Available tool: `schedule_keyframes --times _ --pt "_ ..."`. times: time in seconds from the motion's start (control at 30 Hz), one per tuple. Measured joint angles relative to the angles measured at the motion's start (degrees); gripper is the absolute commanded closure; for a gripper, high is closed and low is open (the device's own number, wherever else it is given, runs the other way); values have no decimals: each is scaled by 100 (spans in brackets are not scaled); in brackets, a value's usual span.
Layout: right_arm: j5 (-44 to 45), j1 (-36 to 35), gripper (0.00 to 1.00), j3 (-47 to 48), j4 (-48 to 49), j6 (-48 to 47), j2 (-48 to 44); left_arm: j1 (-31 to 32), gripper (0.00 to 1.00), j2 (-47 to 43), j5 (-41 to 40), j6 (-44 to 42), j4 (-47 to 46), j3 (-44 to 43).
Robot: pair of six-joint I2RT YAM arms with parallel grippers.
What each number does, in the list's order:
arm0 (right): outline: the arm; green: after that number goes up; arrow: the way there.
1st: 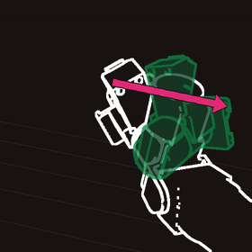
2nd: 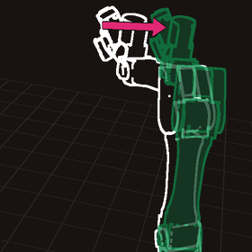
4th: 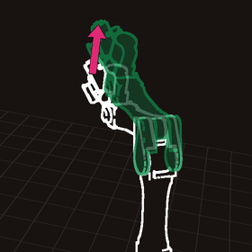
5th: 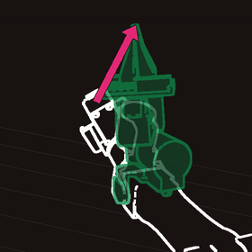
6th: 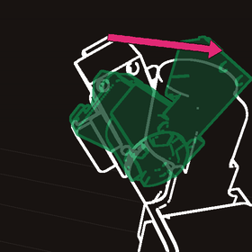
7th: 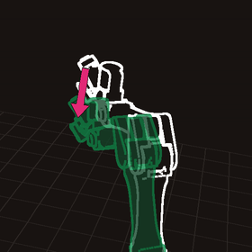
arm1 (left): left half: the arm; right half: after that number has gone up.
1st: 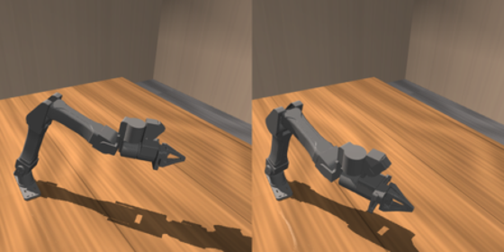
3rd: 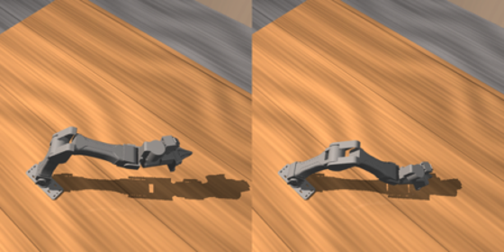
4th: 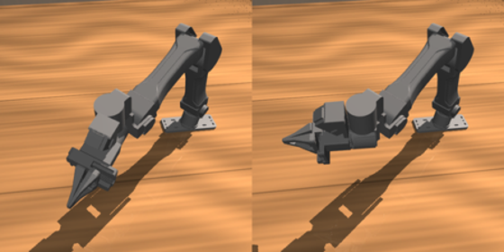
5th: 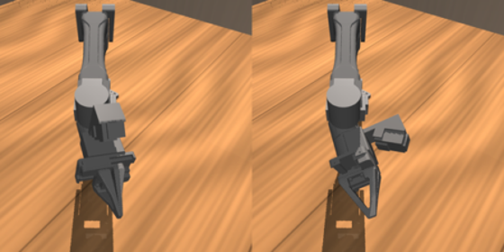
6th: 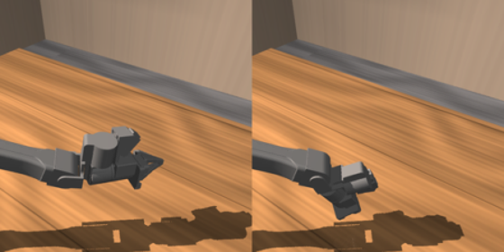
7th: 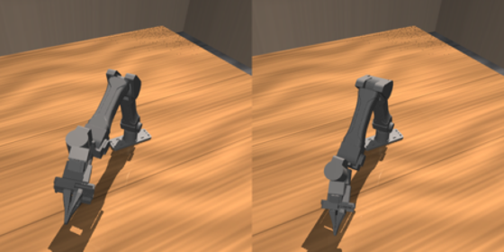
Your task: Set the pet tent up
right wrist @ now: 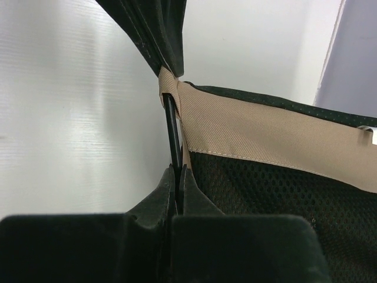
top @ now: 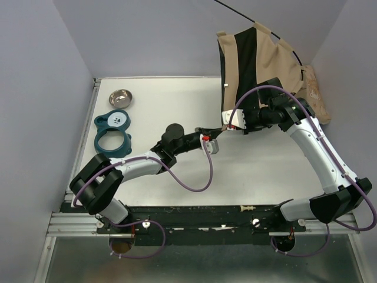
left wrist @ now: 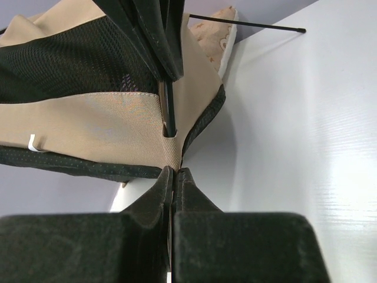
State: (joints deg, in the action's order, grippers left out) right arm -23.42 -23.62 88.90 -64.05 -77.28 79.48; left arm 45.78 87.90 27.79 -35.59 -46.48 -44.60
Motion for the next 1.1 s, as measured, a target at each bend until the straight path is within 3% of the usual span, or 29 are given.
schedule_keyframes --times 0.3,0.57,0.67,0.83,1.0,1.1 --pt "181 0 99 -195 92 76 52 282 100 -254 -503 -175 1241 -328" --pt "299 -74 99 -212 138 297 310 616 100 -302 -1493 -398 1899 -470" --pt "328 -153 99 -212 144 400 323 772 90 -302 -1965 -503 1843 -468" --pt "369 -173 99 -120 111 616 341 1010 83 -299 -2459 -922 1362 -282" --pt "365 -192 99 118 -61 868 466 1252 77 -269 -2924 -2120 1276 -214" --pt "374 -190 99 214 -262 1003 542 1593 60 -57 -3644 -3014 1386 -286"
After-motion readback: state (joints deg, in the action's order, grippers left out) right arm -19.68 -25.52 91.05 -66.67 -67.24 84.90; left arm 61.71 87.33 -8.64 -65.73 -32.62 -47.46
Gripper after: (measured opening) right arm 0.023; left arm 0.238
